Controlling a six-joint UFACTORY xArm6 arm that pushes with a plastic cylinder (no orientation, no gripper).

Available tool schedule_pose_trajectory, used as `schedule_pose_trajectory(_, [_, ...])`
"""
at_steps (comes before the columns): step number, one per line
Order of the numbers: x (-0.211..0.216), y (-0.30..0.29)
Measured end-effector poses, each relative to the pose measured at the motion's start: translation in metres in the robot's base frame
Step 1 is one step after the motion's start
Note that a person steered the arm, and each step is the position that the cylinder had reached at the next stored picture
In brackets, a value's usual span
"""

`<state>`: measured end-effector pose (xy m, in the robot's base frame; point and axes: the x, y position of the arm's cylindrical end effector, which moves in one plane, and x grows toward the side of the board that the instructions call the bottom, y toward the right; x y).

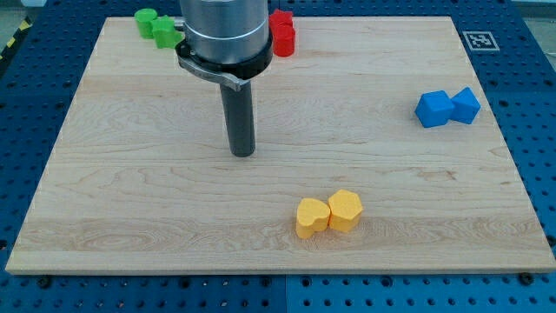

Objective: Move your arm to top center

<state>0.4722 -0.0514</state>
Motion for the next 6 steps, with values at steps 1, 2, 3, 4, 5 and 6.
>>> schedule_pose_trajectory(1, [0.0, 0.0])
schedule_pose_trajectory(2, [-0.003, -0.004])
schedule_pose_trajectory(3, [-0.029, -0.029])
schedule_pose_trajectory(4, [-0.069, -0.032])
schedule_pose_trajectory(5, [-0.075, 0.01])
schedule_pose_trajectory(6, [-0.084, 0.058])
